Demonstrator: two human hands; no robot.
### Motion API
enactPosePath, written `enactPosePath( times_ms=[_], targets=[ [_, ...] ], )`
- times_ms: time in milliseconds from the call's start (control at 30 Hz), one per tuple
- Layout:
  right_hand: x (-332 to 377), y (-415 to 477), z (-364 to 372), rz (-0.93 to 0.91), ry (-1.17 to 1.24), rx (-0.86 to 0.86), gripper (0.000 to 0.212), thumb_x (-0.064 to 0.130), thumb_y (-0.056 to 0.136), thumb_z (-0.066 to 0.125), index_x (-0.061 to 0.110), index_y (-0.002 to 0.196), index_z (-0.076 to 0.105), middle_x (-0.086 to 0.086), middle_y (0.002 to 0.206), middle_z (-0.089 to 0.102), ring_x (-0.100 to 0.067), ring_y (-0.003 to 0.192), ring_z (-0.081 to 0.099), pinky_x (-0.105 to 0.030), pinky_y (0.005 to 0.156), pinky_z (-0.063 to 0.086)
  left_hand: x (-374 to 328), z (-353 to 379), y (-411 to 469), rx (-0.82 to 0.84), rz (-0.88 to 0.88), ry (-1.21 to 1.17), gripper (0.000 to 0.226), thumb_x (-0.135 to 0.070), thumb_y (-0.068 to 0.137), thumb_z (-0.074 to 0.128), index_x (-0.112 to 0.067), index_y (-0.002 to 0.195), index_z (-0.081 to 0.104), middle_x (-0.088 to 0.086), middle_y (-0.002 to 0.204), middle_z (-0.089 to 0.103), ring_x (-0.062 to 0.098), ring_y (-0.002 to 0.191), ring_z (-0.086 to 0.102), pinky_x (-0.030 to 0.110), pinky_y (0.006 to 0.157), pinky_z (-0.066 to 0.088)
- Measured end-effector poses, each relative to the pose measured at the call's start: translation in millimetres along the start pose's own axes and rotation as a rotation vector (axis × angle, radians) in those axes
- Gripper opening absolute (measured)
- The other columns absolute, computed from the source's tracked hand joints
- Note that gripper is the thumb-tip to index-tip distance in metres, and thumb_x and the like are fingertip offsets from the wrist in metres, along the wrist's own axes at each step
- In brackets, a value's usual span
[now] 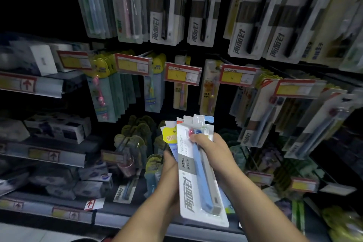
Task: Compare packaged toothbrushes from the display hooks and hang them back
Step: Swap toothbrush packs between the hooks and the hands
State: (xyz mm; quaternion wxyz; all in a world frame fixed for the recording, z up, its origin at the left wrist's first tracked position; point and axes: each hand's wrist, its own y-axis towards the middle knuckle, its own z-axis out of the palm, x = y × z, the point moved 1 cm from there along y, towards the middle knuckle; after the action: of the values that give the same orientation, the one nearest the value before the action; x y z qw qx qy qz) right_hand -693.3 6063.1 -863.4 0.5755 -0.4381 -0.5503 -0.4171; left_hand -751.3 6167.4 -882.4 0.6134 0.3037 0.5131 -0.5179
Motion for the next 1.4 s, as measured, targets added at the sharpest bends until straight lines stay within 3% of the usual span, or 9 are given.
enactPosePath(
  times_ms=[167,267,367,500,600,767,933,1133,1400],
  targets=[
    [1.8,-1.6,-3.8,0.019,-0.021,0.078,0.015,0.008,0.094,0.061,0.010,0.108,0.067,0.003,0.076,0.074,-0.008,0.062,0.069,-0.018,0.051,0.050,3.3,-5.7,9.5,0.038,-0.074,-0.063,0.025,-0.015,0.104,0.057,-0.003,0.083,0.048,0.021,0.079,0.054,-0.005,0.044,0.063,0.009,0.049,0.048],
    [2.4,0.7,-7.1,0.062,-0.052,0.121,0.011,0.008,0.092,0.060,0.015,0.089,0.069,0.001,0.071,0.069,-0.012,0.061,0.064,-0.019,0.052,0.048,5.4,2.7,5.6,-0.008,-0.148,-0.035,0.042,-0.028,0.074,0.077,-0.011,0.111,0.065,0.021,0.099,0.077,0.034,0.087,0.078,0.040,0.072,0.059],
    [1.9,0.4,-6.7,0.110,-0.121,0.162,0.017,0.009,0.090,0.057,0.017,0.075,0.059,0.006,0.065,0.061,-0.011,0.058,0.057,-0.016,0.051,0.044,3.3,1.6,6.0,-0.038,-0.181,-0.037,0.006,-0.010,0.084,0.064,-0.007,0.087,0.068,0.025,0.074,0.068,0.032,0.057,0.066,0.033,0.063,0.048],
    [2.4,0.5,-2.7,0.051,-0.258,0.160,0.005,0.025,0.085,0.058,0.024,0.082,0.063,0.021,0.067,0.063,-0.003,0.065,0.059,-0.021,0.064,0.045,7.3,-4.9,9.8,-0.053,-0.218,-0.019,0.027,-0.004,0.092,0.056,-0.012,0.069,0.068,0.025,0.084,0.058,0.027,0.052,0.056,0.030,0.057,0.045],
    [5.3,-0.6,-1.7,-0.021,-0.341,0.136,0.005,0.035,0.081,0.059,0.031,0.083,0.061,0.022,0.074,0.063,-0.007,0.078,0.057,-0.026,0.071,0.041,5.3,-0.8,7.9,-0.089,-0.225,-0.089,0.006,-0.015,0.084,0.066,-0.012,0.086,0.069,0.024,0.081,0.063,0.028,0.054,0.059,0.025,0.051,0.046],
    [6.3,-1.3,-8.7,-0.028,-0.393,0.075,0.035,0.040,0.083,0.068,0.031,0.114,0.055,0.014,0.108,0.072,-0.009,0.104,0.068,-0.029,0.084,0.050,9.0,-4.6,16.0,-0.083,-0.245,-0.066,0.032,-0.027,0.069,0.068,-0.010,0.096,0.072,0.022,0.086,0.077,0.033,0.072,0.074,0.037,0.069,0.058],
    [9.4,-0.2,-19.0,-0.056,-0.385,0.052,0.038,0.026,0.083,0.079,0.024,0.114,0.056,0.007,0.100,0.078,-0.009,0.089,0.075,-0.033,0.079,0.058,9.0,-9.5,24.2,-0.089,-0.216,-0.069,0.011,-0.020,0.091,0.063,-0.012,0.090,0.071,0.017,0.083,0.078,0.027,0.065,0.073,0.034,0.067,0.058],
    [9.4,0.9,-19.8,-0.091,-0.251,0.018,0.030,0.013,0.082,0.080,0.015,0.107,0.064,-0.003,0.092,0.080,-0.029,0.089,0.077,-0.049,0.087,0.060,3.4,-10.1,24.4,-0.037,-0.212,-0.119,0.033,-0.024,0.072,0.077,-0.010,0.102,0.077,0.027,0.110,0.075,0.046,0.107,0.072,0.066,0.102,0.049],
    [16.5,3.0,-17.1,-0.116,-0.164,0.116,0.035,0.031,0.081,0.065,0.007,0.103,0.076,-0.021,0.107,0.074,-0.035,0.095,0.073,-0.053,0.097,0.054,-8.3,-18.9,19.9,0.093,-0.218,-0.190,0.036,-0.016,0.070,0.081,-0.009,0.105,0.078,0.025,0.114,0.075,0.035,0.092,0.072,0.048,0.087,0.061]
  ],
)
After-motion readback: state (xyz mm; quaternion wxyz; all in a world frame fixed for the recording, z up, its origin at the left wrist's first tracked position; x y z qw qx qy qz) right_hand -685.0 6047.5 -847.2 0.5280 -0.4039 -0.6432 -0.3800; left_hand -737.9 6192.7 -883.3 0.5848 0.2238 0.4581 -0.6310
